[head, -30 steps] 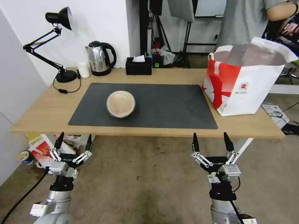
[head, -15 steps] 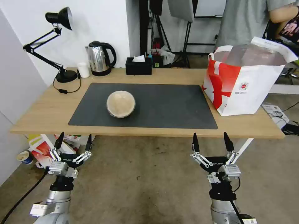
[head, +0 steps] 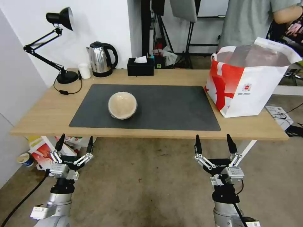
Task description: Pick up the trash from the table and place it into the takeout bag.
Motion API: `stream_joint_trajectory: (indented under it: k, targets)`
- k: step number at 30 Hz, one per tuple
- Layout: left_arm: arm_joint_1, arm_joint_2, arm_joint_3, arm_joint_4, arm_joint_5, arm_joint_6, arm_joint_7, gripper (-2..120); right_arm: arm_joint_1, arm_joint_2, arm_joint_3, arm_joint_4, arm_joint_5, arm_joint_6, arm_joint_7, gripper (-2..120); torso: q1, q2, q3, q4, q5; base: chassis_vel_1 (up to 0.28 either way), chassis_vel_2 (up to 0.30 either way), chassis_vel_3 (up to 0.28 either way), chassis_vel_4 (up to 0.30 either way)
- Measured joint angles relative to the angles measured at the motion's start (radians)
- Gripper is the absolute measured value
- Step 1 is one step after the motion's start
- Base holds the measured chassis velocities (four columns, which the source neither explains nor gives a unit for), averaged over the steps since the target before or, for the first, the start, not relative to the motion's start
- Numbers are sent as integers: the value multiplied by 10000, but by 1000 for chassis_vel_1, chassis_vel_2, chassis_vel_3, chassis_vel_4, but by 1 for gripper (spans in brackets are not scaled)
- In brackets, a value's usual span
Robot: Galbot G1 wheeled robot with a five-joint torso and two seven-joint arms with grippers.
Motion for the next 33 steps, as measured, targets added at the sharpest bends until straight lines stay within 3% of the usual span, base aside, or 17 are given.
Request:
stream_joint_trajectory:
  k: [17, 27, 33]
  targets:
    - [-43, -53, -208, -7, 31, -6, -1, 100, 0, 1, 0, 0, 0, 0, 0, 100, -1, 0, 0, -1, -2, 0, 0, 0, 0]
    - [-718, -864, -3304, -496, 563, -356, -248, 100, 0, 0, 0, 0, 1, 0, 0, 100, 0, 0, -1, 1, 0, 0, 0, 0, 0]
    - [-791, -960, -3664, -548, 641, -401, -273, 100, 1, 0, 0, 0, 1, 0, 0, 100, 0, 0, 0, 0, -2, 0, 0, 0, 0]
